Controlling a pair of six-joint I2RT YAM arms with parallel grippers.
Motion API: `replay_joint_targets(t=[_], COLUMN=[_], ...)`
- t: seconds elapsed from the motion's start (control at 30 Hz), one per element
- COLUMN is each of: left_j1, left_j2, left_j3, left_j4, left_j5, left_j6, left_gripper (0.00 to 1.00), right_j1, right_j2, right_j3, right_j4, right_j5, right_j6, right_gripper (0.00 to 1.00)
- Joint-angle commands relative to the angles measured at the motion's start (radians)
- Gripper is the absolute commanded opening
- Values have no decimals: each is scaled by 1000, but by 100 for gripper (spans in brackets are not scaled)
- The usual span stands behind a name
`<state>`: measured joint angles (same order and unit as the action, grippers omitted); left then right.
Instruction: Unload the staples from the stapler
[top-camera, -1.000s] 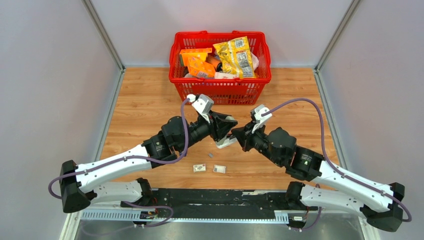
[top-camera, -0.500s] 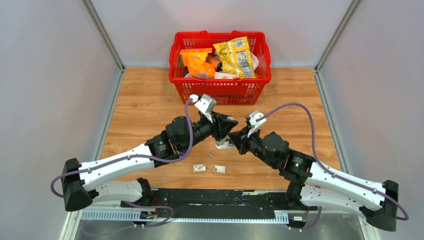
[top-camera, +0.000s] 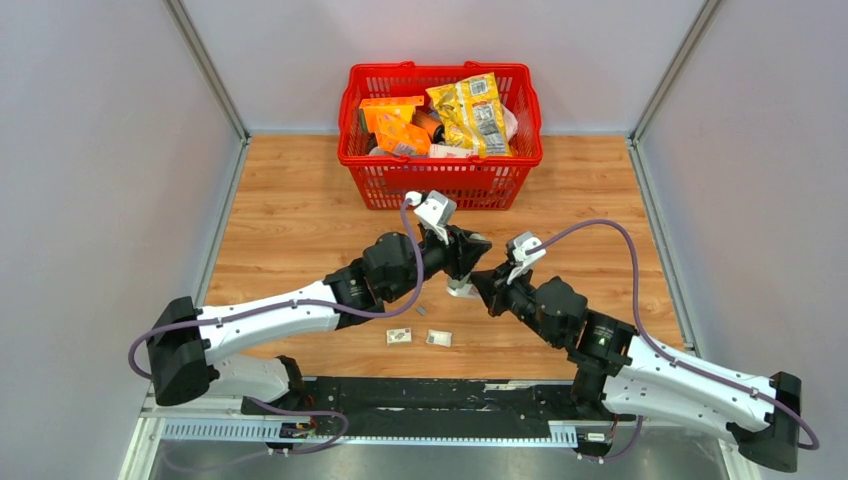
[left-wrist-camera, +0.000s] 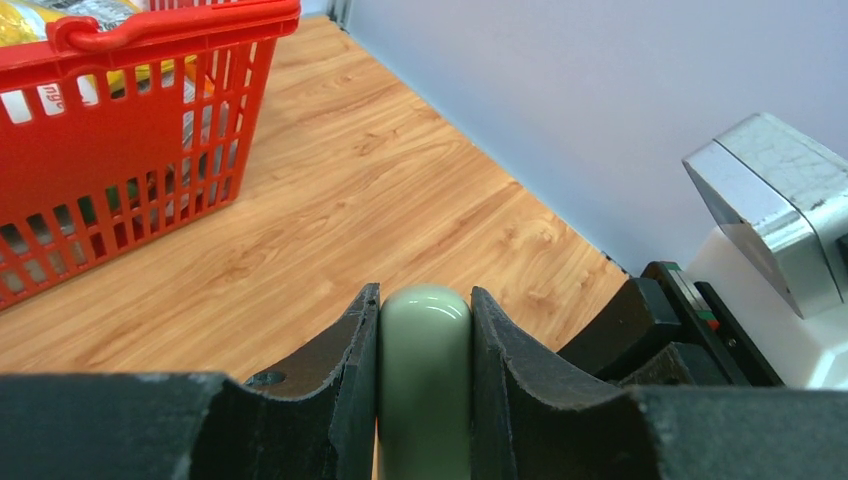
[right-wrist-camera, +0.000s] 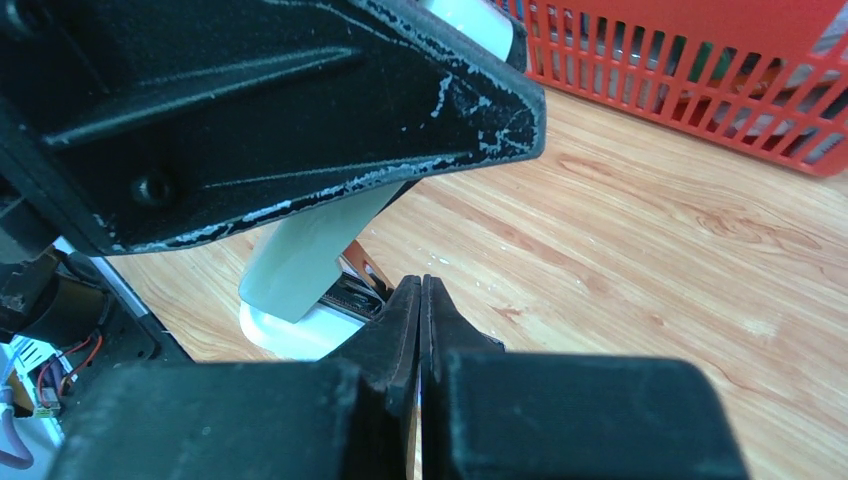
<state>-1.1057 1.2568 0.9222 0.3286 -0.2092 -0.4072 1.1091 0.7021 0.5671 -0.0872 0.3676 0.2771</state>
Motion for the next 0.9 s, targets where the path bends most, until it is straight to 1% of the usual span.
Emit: replay_joint_targets(t=[0.0, 0.23, 0.47, 0.67, 0.8, 0.87], left_j1=[1, 15, 29, 47, 55, 60], left_j2=[35, 104, 142, 162, 176, 185], left_j3=[40, 76, 83, 83, 93, 96], left_j4=[150, 193, 220, 236, 240, 240], left_j5=[-16, 8, 25, 37, 44, 48], left_j6=[-30, -65, -96, -116, -117, -120], left_gripper=[0, 0, 0, 0, 0, 0], right_j1=[3, -15, -40, -86, -143, -164], right_j2=[-45, -70, -85, -73, -56, -47], right_j3=[-36, -76, -114, -139, -159, -167], right_j4=[37, 37, 44, 69, 78, 121], right_j5=[14, 21, 11, -42, -100, -134], right_j6=[20, 33, 39, 57, 74, 82], right_gripper=[0, 0, 0, 0, 0, 0])
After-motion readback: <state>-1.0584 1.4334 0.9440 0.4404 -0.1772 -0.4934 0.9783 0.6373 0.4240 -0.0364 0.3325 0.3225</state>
